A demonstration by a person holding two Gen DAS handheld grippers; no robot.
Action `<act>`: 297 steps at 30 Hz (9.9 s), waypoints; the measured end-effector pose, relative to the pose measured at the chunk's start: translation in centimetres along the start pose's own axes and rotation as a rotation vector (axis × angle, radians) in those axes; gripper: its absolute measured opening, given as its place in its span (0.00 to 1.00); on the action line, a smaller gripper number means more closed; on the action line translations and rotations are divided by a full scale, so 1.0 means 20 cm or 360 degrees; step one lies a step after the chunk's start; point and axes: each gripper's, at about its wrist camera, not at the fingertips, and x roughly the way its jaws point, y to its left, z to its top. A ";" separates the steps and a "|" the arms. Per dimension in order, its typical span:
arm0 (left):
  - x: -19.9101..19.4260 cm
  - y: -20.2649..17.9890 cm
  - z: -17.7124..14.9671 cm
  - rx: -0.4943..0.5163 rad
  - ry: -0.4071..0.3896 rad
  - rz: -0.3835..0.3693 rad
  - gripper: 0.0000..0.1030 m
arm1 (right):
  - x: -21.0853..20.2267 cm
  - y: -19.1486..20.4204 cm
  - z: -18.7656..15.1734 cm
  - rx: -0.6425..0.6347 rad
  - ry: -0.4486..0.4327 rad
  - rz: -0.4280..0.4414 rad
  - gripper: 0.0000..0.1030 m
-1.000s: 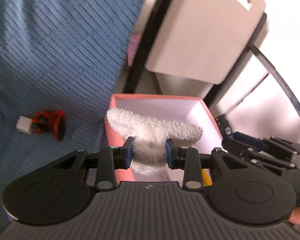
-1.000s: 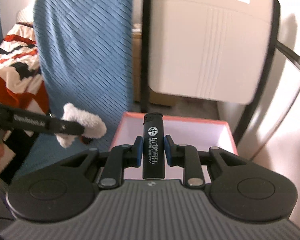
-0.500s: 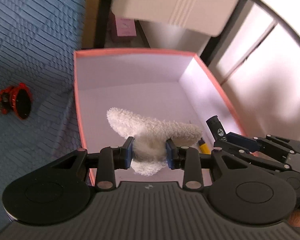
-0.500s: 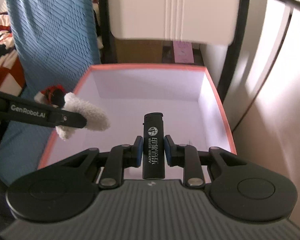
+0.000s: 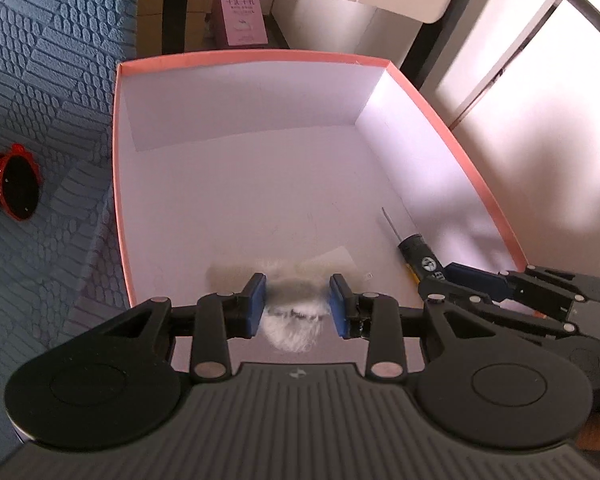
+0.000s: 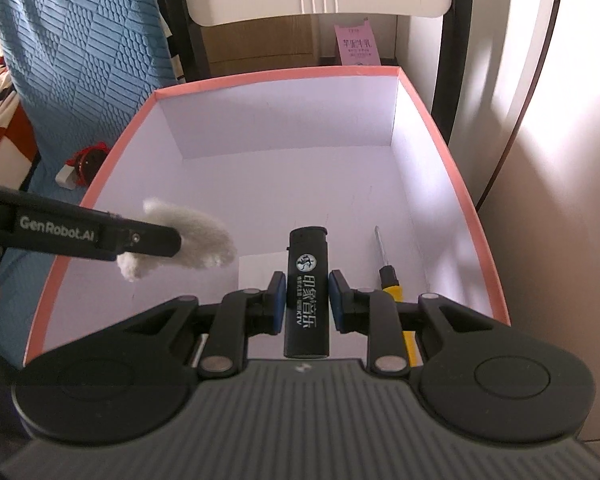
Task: Organize rigid objects
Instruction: 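Lower both held objects into the pink box and open both tools, then withdraw both open tools from the box back toward the cushion, then grasp the white cube charger with the left tool while the right grasps the red-and-black figure, then lift the white cube with the left tool while the right carries the figure toward the box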
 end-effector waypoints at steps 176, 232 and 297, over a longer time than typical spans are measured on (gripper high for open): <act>-0.26 1.65 -0.28 -0.0703 -0.0322 0.0254 0.49 | 0.62 1.62 0.20 -0.1557 -0.0191 0.0162 0.55; -0.54 1.27 -0.73 -0.0670 -0.0360 0.0222 0.48 | 0.35 1.28 -0.22 -0.0274 0.0126 0.0405 0.55; -0.78 1.13 -0.56 -0.0508 -0.0470 0.0003 0.48 | -0.11 1.18 0.07 -0.0173 -0.0061 0.0319 0.56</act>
